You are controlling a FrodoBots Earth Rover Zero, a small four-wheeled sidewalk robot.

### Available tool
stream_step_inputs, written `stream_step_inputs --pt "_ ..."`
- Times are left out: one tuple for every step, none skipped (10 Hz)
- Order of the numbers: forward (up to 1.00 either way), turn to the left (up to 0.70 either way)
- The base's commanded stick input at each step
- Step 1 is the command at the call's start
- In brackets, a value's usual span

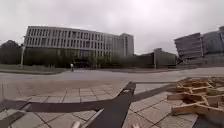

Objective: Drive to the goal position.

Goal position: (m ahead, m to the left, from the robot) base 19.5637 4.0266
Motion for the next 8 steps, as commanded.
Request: stream_step_inputs --pt "0.05 0.00" --pt "0.05 0.00" --pt "0.05 0.00" --pt "0.05 0.00" --pt "0.05 0.00" --pt "0.05 0.00" --pt "0.05 0.00" --pt "0.05 0.00"
